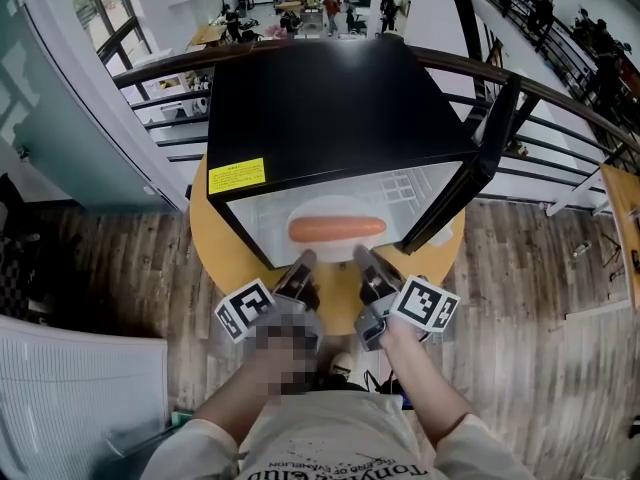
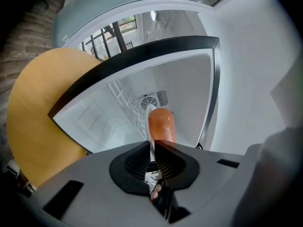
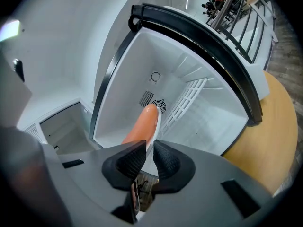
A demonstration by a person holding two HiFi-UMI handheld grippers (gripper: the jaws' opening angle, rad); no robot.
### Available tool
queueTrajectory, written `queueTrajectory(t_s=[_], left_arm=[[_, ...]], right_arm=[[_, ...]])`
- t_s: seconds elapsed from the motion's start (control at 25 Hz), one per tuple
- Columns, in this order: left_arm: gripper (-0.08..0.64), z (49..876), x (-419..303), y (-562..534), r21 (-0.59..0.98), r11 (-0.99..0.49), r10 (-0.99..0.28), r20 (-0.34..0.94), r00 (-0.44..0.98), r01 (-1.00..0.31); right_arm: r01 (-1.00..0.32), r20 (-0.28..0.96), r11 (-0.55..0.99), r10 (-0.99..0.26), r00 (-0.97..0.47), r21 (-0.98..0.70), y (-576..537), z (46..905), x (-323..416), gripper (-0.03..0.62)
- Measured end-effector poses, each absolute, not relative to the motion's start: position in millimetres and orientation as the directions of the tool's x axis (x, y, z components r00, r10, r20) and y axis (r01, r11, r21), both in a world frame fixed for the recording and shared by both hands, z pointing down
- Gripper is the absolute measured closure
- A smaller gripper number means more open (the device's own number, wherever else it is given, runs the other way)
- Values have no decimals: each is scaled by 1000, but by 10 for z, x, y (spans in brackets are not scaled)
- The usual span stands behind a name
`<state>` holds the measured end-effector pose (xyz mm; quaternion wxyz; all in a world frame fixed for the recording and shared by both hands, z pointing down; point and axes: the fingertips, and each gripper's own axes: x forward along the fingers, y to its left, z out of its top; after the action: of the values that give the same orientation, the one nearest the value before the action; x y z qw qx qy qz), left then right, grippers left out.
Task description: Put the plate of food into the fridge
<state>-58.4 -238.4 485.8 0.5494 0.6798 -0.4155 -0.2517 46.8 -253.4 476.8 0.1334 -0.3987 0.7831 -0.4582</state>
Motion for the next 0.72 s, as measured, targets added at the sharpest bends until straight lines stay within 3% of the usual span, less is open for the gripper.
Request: queueTrajectory(t_s=[0.72], left_arm=[[517, 4896, -635, -2974, 956, 9, -876, 149, 459, -294]], right_arm=[[-516, 181, 239, -750, -636, -822, -3173, 4796, 419, 528]])
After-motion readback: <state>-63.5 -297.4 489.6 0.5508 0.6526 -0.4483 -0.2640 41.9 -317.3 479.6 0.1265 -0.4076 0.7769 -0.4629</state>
